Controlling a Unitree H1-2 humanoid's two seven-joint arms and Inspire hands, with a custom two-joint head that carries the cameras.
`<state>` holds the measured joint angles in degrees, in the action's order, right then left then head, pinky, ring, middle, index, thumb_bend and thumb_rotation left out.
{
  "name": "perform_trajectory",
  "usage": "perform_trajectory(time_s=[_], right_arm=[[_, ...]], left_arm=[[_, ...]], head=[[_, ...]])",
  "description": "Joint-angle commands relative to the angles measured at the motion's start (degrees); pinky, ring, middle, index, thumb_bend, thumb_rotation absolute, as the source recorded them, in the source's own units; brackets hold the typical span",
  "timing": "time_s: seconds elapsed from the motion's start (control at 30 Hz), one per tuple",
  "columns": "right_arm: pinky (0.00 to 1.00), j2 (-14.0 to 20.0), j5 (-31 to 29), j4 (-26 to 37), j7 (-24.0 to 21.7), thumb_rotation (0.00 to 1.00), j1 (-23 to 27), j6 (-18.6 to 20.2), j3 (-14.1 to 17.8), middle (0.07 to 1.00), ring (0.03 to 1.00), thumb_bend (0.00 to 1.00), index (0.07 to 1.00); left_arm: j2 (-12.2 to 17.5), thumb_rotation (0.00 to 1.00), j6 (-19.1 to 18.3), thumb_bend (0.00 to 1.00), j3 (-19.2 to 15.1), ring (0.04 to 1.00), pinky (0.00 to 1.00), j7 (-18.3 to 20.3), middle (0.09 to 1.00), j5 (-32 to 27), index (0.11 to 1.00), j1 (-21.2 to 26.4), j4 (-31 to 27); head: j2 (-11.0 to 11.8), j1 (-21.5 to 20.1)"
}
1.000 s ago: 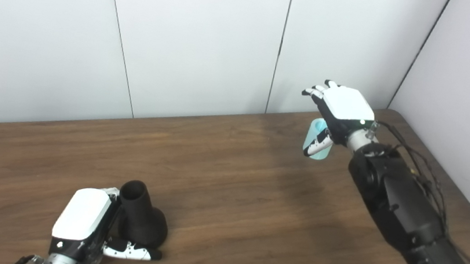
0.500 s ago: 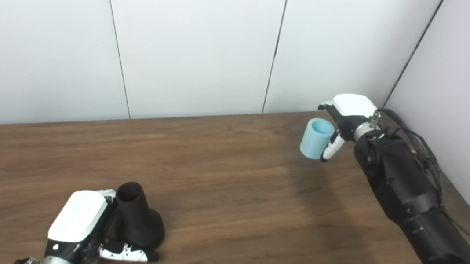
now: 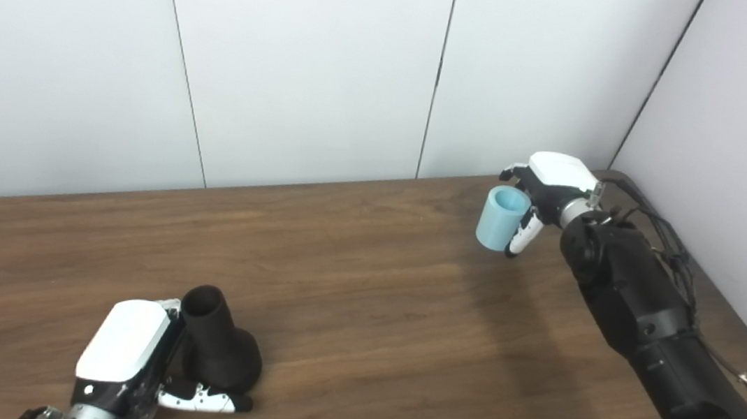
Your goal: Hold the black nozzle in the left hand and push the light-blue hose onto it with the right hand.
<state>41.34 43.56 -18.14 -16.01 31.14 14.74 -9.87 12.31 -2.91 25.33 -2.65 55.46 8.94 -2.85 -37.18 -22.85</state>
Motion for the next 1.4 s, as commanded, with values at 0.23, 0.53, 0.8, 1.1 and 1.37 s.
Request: perform_trajectory(time_s=[0.23, 0.53, 0.8, 1.1, 1.37], right_arm=[[0.46, 2.1, -1.0, 1.7, 1.1, 0.09, 3.4, -0.7, 0.0, 0.718, 0.585, 0.95, 0.800], [0.60, 2.0, -3.6, 1.7, 0.3, 0.05, 2.9, -0.8, 0.7, 0.777, 0.691, 0.93, 0.789], [0.65, 2.0, -3.8, 0.3, 0.4, 0.04, 3.5, -1.0, -0.2, 0.782, 0.716, 0.91, 0.760], [0.62, 1.7, -3.6, 0.5, -0.1, 0.01, 3.8, -1.0, -1.0, 0.673, 0.621, 0.84, 0.713], [0.53, 0.9, -3.8, -2.4, 4.8, 0.00, 3.8, -4.5, -0.7, 0.519, 0.471, 0.53, 0.478]], left_arm=[[0.1, 0.00, -1.8, 0.53, 0.6, 0.572, 0.58, 3.4, 0.452, 0.1, 0.495, -1.6, 2.1], [0.0, 0.00, -2.0, 0.53, 0.8, 0.581, 0.59, 3.3, 0.476, 0.5, 0.490, -1.5, 2.5], [0.0, 0.00, -2.0, 0.52, 1.0, 0.575, 0.59, 3.2, 0.485, 0.6, 0.487, -1.6, 2.7], [0.0, 0.00, -2.0, 0.52, 0.9, 0.564, 0.57, 3.3, 0.482, 0.5, 0.487, -1.6, 2.5], [0.2, 0.00, -2.4, 0.53, 1.0, 0.565, 0.57, 4.0, 0.476, 0.9, 0.489, -1.8, 1.9]], head=[[-0.1, 0.7], [-0.4, 0.8], [-0.5, 0.6], [-0.8, 0.7], [-1.1, 0.8]])
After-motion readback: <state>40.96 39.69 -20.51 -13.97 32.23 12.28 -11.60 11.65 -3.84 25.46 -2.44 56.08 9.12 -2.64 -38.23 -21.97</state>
